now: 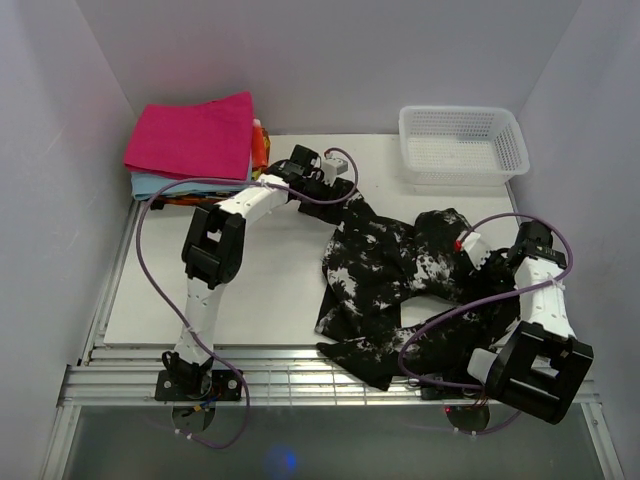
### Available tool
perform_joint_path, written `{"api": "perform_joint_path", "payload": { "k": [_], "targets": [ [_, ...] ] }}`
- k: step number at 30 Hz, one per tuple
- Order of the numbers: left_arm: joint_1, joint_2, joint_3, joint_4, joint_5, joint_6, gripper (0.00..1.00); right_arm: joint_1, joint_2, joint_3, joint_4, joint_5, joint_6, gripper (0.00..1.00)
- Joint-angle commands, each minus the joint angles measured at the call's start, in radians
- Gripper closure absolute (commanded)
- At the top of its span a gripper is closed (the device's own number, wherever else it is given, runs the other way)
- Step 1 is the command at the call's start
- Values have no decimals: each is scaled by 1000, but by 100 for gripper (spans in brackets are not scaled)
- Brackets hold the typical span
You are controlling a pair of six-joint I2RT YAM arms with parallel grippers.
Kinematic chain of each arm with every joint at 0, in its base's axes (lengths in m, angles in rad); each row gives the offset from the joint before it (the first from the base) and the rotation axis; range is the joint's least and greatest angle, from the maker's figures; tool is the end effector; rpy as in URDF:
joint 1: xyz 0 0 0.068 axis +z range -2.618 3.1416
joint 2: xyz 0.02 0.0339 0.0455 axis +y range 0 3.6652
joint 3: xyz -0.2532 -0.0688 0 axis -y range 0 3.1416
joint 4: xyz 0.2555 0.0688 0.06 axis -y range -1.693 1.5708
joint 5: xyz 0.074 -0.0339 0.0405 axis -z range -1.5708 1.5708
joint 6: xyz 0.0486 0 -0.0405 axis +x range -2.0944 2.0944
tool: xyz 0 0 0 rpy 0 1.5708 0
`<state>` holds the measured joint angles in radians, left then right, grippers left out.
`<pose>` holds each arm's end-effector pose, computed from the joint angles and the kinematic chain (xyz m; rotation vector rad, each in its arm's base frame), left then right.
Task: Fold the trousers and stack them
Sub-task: Flatten the trousers out
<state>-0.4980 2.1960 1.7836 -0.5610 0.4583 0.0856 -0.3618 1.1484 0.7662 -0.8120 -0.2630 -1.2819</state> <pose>0.4224 -0.2541 0.1741 0.9099 2.3919 -0.7437 0.2103 -0.0661 0.1924 -1.2562 2.3824 -0.1333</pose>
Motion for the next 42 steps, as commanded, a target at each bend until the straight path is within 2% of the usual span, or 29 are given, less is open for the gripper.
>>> {"api": "perform_joint_path", "payload": {
  "k": [1,5,7,11,15,18,19,20,25,26,28,29,30,33,37,40,42],
  "targets": [
    [-25,40,89,-2,-1,-61,26,-40,34,11,5,25,-50,92],
    [-39,103,131,0,-1,-75,30,-52,51,24,5,19,-45,92],
    [-40,116,138,6,42,-75,34,-51,59,22,5,21,-46,92],
    [-42,116,129,44,137,-118,35,-52,83,27,14,37,-53,92],
    [-42,130,149,55,178,-138,43,-66,99,47,26,42,-53,92],
    [-42,102,143,64,191,-135,70,-77,103,80,31,34,-42,92],
    [-42,64,137,62,172,-129,91,-80,102,91,33,28,-37,92],
    [-40,36,126,62,152,-113,100,-88,103,113,37,25,-34,92],
    [4,-244,-30,113,62,-92,100,-109,112,194,85,-1,-14,92],
    [13,-360,-103,116,37,-93,100,-109,117,215,82,-11,-13,92],
    [21,-476,-180,99,17,-55,100,-105,123,281,82,-62,-2,92],
    [21,-601,-225,95,-1,-35,100,-95,128,303,82,-76,4,92],
    [21,-664,-318,89,-4,-15,100,-85,131,324,82,-82,10,92],
    [21,-880,-474,40,-45,34,100,-10,151,389,80,-88,47,92],
    [24,-1071,-622,-97,-136,114,100,170,172,418,108,-62,137,92],
    [26,-1168,-700,-199,-238,180,100,395,206,415,175,-27,234,92],
    [26,-1197,-720,-269,-262,242,100,472,238,409,227,-4,277,92]
  ]
}}
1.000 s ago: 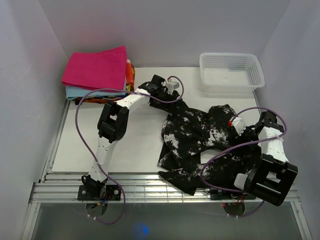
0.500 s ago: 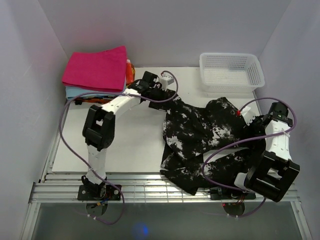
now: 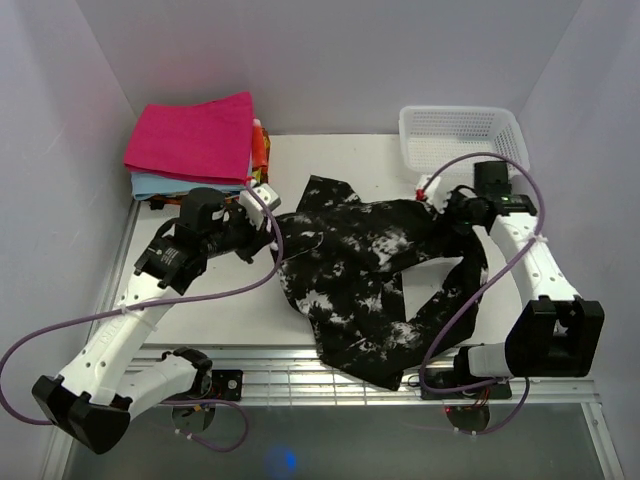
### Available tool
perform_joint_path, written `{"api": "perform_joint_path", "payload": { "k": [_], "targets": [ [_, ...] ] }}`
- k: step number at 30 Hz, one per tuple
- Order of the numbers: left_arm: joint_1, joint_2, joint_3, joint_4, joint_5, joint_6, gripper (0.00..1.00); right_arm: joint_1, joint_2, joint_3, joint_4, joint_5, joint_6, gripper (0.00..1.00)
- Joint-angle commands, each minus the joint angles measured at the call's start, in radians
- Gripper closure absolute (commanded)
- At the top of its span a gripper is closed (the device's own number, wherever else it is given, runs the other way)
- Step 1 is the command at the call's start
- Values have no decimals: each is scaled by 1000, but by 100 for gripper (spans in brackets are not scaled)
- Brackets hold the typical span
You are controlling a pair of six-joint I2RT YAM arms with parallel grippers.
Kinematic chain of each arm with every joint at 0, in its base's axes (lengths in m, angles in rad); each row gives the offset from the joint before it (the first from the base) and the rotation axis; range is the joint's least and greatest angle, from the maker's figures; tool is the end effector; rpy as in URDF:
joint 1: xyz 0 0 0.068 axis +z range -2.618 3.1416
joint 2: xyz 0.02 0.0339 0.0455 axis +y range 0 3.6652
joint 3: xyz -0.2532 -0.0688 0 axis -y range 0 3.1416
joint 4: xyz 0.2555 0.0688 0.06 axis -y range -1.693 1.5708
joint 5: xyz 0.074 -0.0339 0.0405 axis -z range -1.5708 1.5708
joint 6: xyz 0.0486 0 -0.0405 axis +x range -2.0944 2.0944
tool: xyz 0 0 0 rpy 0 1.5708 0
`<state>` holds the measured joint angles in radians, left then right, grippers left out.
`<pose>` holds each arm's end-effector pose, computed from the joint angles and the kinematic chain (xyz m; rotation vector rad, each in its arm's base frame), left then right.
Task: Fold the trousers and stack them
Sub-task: Flatten the trousers out
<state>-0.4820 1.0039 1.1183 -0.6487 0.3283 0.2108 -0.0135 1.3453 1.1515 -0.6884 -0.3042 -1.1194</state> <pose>0.2003 -0.1225 0.3548 0.9016 1.9123 -0.5077 0.3023 0.0105 0.2770 -1.3732 1.9737 -0.1515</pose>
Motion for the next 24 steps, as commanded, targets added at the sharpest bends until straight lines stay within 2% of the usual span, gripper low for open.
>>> {"api": "perform_joint_path", "payload": {
  "k": [1,7,8,9,12,13,16,18,20,22,24],
  "targets": [
    [10,-23,-67,-260,-159,139,100,182,81,22,121,57,124,92],
    [10,-82,-135,-486,-233,295,100,332,245,74,188,54,205,92],
    [10,-94,-144,-494,-257,309,90,366,258,82,196,36,225,92],
    [11,-118,-159,-499,-273,323,76,382,265,85,196,25,228,92],
    [14,-139,-140,-461,-311,340,12,438,264,71,207,-22,227,92],
    [17,-133,-126,-409,-310,320,7,458,244,51,216,-51,227,92],
    [43,-40,-50,-306,-252,267,5,492,198,18,257,-84,224,92],
    [117,22,-11,-244,-183,220,5,504,180,-9,266,-85,222,92],
    [186,158,41,-183,-51,185,9,512,157,-16,253,-102,224,92],
    [201,270,115,-149,38,176,14,517,115,-47,248,-121,195,92],
    [212,409,165,-128,113,199,14,520,71,-100,250,-137,159,92]
  ]
}}
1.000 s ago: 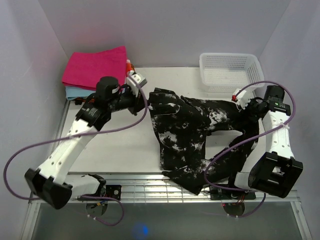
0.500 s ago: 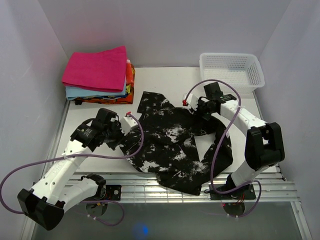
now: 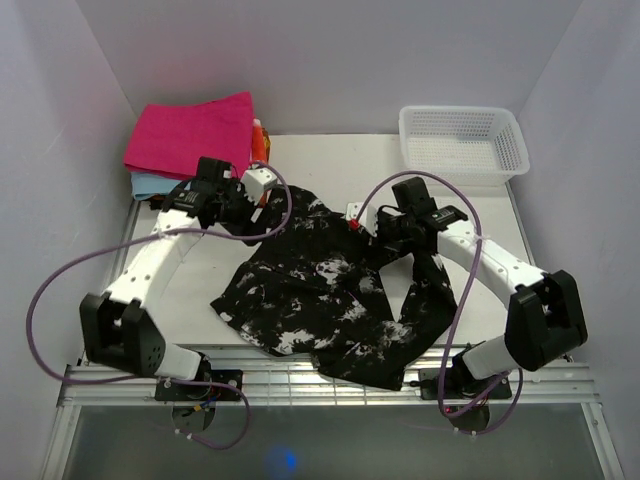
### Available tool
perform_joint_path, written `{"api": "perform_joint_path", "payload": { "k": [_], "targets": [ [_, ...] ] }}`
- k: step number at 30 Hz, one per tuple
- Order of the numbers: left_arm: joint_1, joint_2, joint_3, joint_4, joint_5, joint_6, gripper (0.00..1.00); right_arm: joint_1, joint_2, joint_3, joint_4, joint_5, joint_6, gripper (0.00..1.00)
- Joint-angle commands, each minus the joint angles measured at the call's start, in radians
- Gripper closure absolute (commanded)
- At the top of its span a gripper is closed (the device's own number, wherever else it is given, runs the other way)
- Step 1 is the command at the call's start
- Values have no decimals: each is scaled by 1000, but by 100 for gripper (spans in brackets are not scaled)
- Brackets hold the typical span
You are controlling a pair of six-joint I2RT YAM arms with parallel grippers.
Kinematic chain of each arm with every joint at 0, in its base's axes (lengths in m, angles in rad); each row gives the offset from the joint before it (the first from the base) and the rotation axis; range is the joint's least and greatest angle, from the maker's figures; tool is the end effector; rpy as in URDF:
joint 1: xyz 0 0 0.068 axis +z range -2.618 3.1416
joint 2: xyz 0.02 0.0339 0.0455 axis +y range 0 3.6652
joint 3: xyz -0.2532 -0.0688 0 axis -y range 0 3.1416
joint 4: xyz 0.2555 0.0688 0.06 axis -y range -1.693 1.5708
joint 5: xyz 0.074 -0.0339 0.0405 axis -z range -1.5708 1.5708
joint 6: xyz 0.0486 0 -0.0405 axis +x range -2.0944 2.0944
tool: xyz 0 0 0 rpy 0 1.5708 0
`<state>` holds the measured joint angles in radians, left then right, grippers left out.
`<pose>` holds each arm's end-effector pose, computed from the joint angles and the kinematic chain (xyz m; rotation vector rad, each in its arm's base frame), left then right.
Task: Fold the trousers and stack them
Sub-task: Flatten the trousers out
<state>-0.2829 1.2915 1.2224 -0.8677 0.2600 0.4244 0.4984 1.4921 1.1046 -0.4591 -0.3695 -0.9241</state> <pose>0.2662 -0.0904 0.3016 0.9586 2.2896 -0.2659 0.2888 0.1772 0.2355 -1.6608 1.6724 0.2413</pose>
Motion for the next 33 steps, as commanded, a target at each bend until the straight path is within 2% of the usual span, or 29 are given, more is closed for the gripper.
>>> {"api": "perform_joint_path", "payload": {
  "k": [1,4,5,7,10,15,22,33],
  "targets": [
    [17,159,81,129,214,-3,14,11,-131,-74,23,-83,-88,92],
    [34,267,118,235,338,124,16,47,-248,-175,42,-85,-186,92],
    [51,284,120,254,425,179,15,55,-275,-199,54,-74,-250,92],
    [56,322,114,329,452,302,14,80,-329,-254,54,-53,-312,92],
    [60,405,178,306,513,442,13,100,-374,-293,53,-43,-395,92],
    [53,492,265,289,620,536,10,158,-411,-342,74,-23,-478,92],
    [-13,543,284,216,604,730,9,221,-444,-348,73,-5,-585,92],
    [-91,546,206,245,546,876,10,302,-500,-379,71,23,-680,92]
  ]
}}
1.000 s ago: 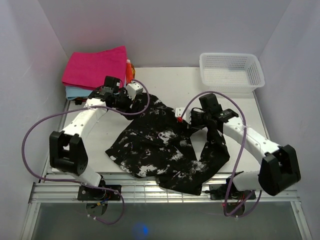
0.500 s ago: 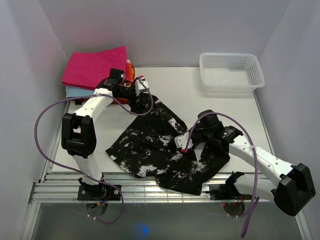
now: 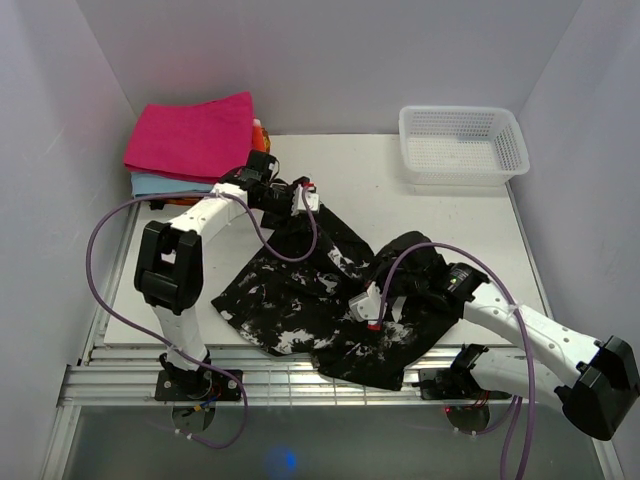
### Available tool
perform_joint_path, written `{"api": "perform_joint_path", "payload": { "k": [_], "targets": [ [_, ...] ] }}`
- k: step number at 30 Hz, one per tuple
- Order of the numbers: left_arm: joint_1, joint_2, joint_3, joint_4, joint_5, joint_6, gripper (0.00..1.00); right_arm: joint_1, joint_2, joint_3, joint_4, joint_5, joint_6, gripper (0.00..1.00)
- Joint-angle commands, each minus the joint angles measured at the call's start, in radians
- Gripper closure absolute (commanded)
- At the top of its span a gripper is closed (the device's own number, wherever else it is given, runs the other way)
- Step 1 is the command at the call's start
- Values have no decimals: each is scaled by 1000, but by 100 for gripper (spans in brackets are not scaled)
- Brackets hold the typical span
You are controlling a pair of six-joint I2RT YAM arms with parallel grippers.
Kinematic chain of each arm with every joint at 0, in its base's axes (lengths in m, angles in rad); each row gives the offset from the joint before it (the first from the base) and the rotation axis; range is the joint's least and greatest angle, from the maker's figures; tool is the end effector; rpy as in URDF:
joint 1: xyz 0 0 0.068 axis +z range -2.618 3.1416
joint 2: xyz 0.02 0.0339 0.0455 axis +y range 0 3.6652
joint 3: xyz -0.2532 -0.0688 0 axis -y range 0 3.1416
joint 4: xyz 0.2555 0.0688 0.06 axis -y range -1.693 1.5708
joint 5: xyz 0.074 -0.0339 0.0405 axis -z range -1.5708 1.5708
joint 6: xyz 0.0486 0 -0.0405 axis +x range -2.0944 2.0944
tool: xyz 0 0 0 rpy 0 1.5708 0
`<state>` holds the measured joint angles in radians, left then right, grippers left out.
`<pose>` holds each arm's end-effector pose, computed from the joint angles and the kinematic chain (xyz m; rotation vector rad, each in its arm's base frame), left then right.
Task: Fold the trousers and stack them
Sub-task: Flatten the trousers out
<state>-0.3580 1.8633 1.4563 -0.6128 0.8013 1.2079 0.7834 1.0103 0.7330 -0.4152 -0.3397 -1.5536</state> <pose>0.3697 -0.1756 0.2180 1.7856 1.4108 -0.6086 0.1585 0.1807 0.2392 -2.1032 0.7014 -0.0387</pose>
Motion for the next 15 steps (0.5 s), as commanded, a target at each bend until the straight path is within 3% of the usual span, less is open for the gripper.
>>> {"api": "perform_joint_path", "payload": {
  "k": [1,2,5,6,7,8,10,11,12,15],
  "targets": [
    [-28,-24,-33,-21,-7,128,11,22,-18,-7,29,-5,-54,92],
    [-33,-24,-37,-36,-20,146,14,22,-18,-6,36,-4,-54,92],
    [-32,-38,-30,-120,-63,164,45,24,-10,15,64,8,-16,92],
    [-27,-52,-27,-142,-71,147,58,24,-4,23,79,11,27,92],
    [-12,-93,-19,-192,-73,124,86,24,1,35,90,13,58,92],
    [0,-120,-17,-221,-64,83,97,24,7,66,96,10,90,92],
    [52,-205,-61,-242,-42,23,100,24,31,98,140,14,215,85],
    [74,-317,-88,-228,-39,-51,100,24,42,115,156,19,261,80],
    [99,-381,-117,-203,-42,-80,100,24,68,158,168,24,303,70],
    [194,-625,-223,-176,-79,-172,100,19,128,250,185,67,473,51]
  ]
}}
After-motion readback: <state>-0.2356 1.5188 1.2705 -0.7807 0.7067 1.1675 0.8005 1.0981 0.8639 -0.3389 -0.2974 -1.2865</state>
